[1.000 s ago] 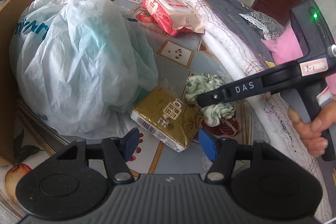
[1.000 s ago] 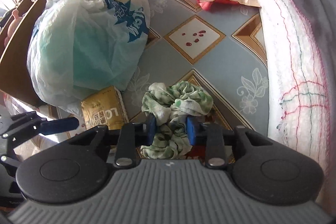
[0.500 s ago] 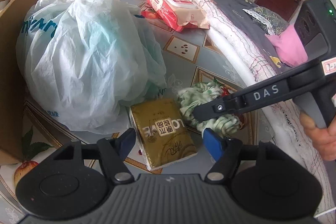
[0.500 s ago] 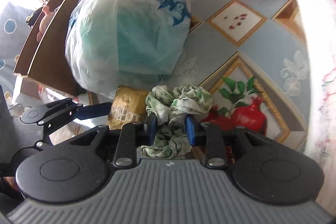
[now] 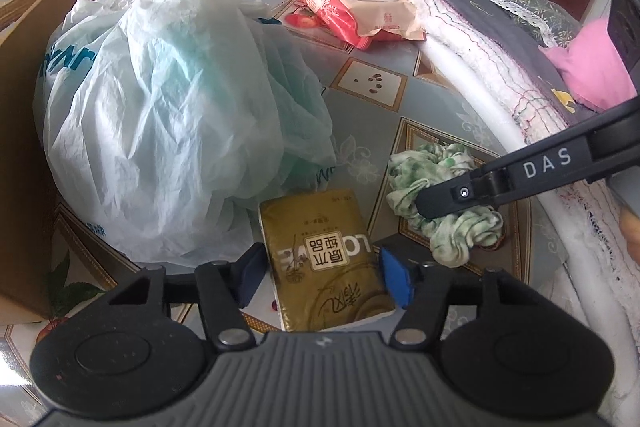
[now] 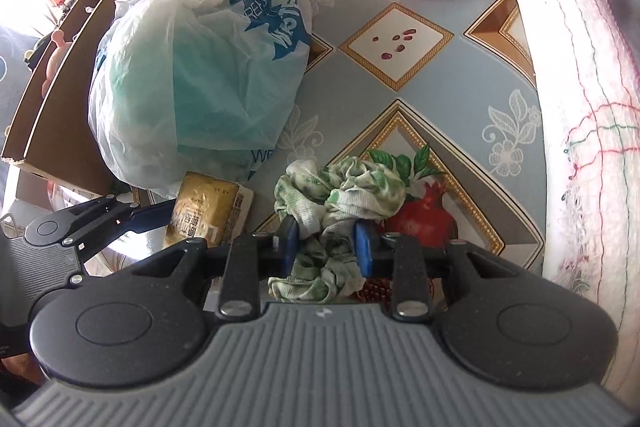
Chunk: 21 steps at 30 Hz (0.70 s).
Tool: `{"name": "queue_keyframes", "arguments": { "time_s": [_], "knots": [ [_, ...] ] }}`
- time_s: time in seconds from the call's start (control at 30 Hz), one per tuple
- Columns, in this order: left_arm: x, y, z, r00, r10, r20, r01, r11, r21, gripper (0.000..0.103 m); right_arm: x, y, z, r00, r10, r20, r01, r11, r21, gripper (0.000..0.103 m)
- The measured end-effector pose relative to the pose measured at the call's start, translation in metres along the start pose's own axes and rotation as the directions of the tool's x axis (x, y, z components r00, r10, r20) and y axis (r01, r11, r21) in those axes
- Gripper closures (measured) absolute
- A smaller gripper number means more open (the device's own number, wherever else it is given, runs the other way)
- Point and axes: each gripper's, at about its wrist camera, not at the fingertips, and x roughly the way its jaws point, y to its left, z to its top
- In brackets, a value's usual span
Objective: Organize soft objects
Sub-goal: 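Carry the scrunchie with the right tool into the box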
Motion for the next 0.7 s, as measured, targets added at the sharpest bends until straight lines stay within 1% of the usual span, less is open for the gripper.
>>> {"name": "queue_keyframes", "arguments": {
  "time_s": [0.17,0.27,0.4,0.47,0.6,0.7],
  "knots": [
    [-0.009,0.006,0.0,1.0,-0.024,0.005,0.024,1.0,-0.015,0.043,-0.018,0.005,0.001,0.999,0.009,0.038,-0.009,1.0,0.005,0.075],
    [-0.025,0.01,-0.001,0.998,-0.06,0.026,0.061,0.998,-0.022,0.043,-0.034,0.014,0.004,0.997,0.02,0.073,-0.02,1.0,-0.003,0.075],
    [-0.058,0.021,0.001,0.991,-0.117,0.071,0.12,0.992,-0.031,0.043,-0.058,0.037,0.015,0.991,0.059,0.124,-0.056,0.998,-0.029,0.075],
    [-0.079,0.031,0.004,0.985,-0.13,0.11,0.135,0.99,-0.034,0.043,-0.07,0.055,0.023,0.984,0.091,0.151,-0.083,0.995,-0.058,0.075],
    [-0.126,0.06,0.01,0.972,-0.107,0.21,0.119,0.992,-0.049,0.043,-0.087,0.098,0.044,0.965,0.167,0.201,-0.142,0.981,-0.133,0.075],
    [-0.163,0.093,0.012,0.955,-0.039,0.295,0.073,0.992,-0.103,0.043,-0.09,0.133,0.062,0.949,0.228,0.219,-0.188,0.963,-0.192,0.075]
  ]
}}
